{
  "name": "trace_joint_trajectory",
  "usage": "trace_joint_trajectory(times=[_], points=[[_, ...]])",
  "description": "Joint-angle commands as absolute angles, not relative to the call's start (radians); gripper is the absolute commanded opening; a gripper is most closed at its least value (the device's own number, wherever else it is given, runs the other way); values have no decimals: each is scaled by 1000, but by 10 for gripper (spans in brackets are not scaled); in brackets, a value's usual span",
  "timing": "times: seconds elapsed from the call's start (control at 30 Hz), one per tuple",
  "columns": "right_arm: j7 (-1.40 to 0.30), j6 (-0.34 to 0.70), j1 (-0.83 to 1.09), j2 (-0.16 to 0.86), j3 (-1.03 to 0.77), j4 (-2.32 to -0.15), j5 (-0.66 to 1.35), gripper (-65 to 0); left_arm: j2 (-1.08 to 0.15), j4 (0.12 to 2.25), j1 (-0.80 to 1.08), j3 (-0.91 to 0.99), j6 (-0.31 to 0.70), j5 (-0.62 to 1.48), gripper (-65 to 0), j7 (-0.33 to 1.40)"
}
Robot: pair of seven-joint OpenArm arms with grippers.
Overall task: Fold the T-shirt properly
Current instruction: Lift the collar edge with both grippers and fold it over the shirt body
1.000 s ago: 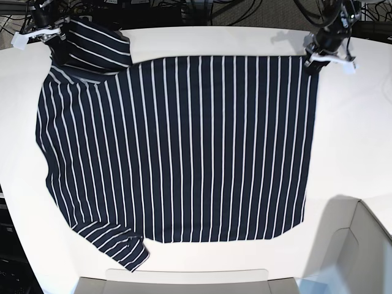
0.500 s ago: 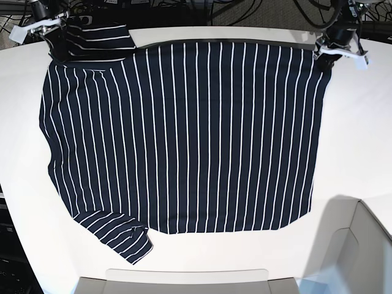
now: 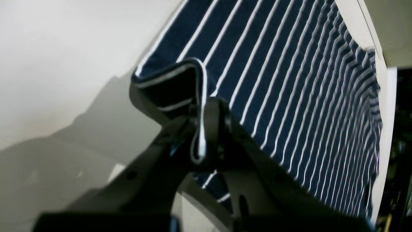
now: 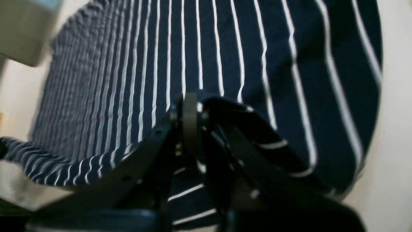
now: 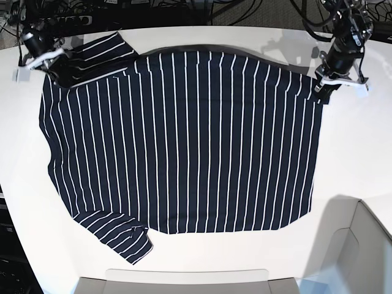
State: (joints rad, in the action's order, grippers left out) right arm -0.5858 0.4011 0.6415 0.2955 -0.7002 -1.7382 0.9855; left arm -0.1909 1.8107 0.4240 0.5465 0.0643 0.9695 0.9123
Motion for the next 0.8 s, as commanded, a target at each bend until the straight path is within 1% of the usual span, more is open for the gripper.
trace_joint_trajectory(times=[0.0, 0.1, 0.23, 0.5, 0.63, 0.77], points=[[-596, 417, 615, 306, -737, -1770, 975, -650, -202, 1827, 421, 552, 48, 981, -650, 898], [-739, 420, 495, 271, -803, -1793, 868, -650, -202, 1825, 384, 547, 13, 981, -650, 898], [-862, 426, 364, 262, -835, -1794, 759, -650, -203, 1821, 331, 547, -24, 980, -650, 898], [-891, 426, 236, 260, -792, -1787, 616, -650, -211, 1732, 200, 469, -99, 978, -650, 897], [-892, 426, 193, 260, -773, -1778, 572, -650, -213, 1669, 142, 464, -104, 978, -650, 897], [-886, 426, 136, 260, -728, -1736, 486, -650, -252, 1595, 84, 447, -104, 974, -650, 894]])
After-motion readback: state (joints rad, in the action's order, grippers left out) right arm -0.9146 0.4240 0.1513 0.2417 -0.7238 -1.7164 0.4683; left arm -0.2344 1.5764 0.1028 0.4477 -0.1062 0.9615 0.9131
